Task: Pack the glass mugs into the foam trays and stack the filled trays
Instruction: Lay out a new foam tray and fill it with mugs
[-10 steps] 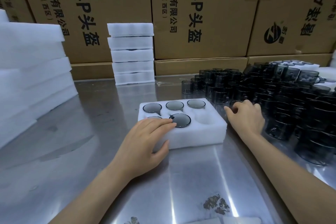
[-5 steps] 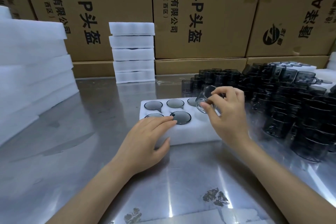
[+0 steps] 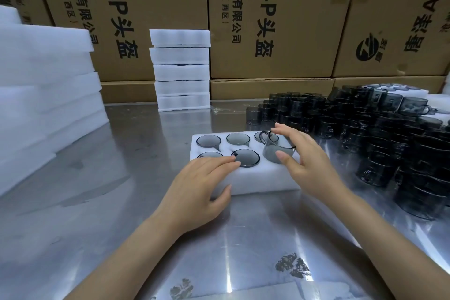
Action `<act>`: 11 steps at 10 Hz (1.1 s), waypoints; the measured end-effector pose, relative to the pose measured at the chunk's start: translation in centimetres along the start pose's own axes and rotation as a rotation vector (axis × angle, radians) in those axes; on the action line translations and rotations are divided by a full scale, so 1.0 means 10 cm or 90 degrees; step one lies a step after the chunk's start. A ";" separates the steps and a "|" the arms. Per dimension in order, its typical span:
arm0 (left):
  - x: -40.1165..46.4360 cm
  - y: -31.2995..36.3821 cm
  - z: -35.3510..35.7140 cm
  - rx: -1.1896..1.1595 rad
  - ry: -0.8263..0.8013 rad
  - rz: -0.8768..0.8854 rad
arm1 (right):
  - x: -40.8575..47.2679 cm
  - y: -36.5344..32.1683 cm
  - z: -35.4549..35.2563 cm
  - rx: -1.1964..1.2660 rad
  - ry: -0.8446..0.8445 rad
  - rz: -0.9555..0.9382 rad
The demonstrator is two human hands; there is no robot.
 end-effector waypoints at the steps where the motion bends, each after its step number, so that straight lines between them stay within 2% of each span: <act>1: 0.00 -0.01 0.01 -0.005 -0.004 -0.002 | -0.04 0.05 0.01 0.011 -0.054 0.037; 4: 0.11 0.17 -0.05 -0.019 0.002 0.001 | -0.05 0.05 -0.08 0.031 -0.024 0.029; 5: 0.26 0.38 0.05 0.002 -0.047 0.026 | -0.06 0.06 -0.10 0.011 -0.034 0.021; 7: 0.51 0.51 0.33 0.076 -0.096 0.058 | -0.08 0.13 -0.04 -0.033 -0.100 0.044; 8: 0.46 0.50 0.39 0.062 -0.102 0.028 | -0.07 0.14 0.04 -0.073 -0.184 0.063; 9: 0.44 0.55 0.41 0.038 -0.097 -0.009 | -0.09 0.16 0.07 -0.097 -0.226 0.086; 11: 0.40 0.60 0.42 0.069 -0.032 0.001 | -0.12 0.17 0.09 -0.097 -0.194 0.075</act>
Point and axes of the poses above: each hand's wrist, its own x-axis towards the middle knuckle, its own z-axis out of the palm, y = z × x, the point moved 4 cm from there along x, towards the middle knuckle, and after that the axes turned 7 degrees about -z, right-handed, at the moved point
